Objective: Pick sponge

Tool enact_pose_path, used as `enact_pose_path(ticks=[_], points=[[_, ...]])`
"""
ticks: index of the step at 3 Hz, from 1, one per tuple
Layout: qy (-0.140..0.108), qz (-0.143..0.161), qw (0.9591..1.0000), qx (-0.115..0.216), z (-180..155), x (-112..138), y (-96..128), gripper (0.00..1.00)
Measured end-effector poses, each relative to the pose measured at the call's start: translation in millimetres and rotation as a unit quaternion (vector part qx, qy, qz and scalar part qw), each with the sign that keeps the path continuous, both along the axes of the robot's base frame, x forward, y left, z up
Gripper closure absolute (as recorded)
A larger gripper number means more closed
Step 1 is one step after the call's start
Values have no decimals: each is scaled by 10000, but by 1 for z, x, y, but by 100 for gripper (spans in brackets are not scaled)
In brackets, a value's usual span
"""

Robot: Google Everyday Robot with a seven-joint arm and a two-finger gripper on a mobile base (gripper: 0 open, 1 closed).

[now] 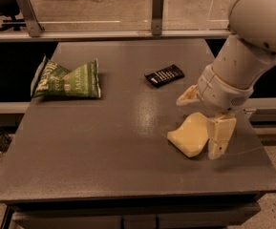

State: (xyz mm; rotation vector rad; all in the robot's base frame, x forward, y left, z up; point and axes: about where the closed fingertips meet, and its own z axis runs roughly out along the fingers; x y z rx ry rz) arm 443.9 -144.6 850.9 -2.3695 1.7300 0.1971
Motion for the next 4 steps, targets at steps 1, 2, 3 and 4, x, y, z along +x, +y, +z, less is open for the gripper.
enact_pose_path(ticks=[1,2,3,4], points=[[115,332,9992,208,-14,-5,10,41],[145,550,9964,622,-12,-4,17,64],[-84,652,9921,1065,20,1,19,87],[-555,562,9860,1470,69,13,13,100]])
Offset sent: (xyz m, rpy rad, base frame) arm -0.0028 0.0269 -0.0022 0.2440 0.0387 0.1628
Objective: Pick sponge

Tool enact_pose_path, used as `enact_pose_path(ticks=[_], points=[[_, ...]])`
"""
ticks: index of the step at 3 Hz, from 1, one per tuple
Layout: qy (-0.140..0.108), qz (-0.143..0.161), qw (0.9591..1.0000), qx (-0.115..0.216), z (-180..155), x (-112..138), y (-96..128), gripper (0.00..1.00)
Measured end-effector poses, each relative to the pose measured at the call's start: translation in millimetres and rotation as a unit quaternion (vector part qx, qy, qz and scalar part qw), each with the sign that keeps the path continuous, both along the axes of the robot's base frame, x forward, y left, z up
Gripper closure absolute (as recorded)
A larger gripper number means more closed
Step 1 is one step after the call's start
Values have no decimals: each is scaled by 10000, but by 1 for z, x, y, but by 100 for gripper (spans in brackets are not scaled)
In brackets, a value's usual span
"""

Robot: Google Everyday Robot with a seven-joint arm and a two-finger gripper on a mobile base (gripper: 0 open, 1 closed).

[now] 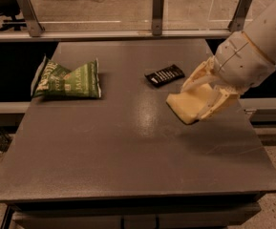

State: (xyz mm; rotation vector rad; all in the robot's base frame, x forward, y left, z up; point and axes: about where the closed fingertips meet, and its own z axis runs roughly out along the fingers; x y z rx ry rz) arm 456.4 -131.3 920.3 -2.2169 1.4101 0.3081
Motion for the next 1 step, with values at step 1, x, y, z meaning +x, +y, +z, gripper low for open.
enact_pose_path(ticks=[1], points=[[-98,-8,9999,48,9,3,2,100]])
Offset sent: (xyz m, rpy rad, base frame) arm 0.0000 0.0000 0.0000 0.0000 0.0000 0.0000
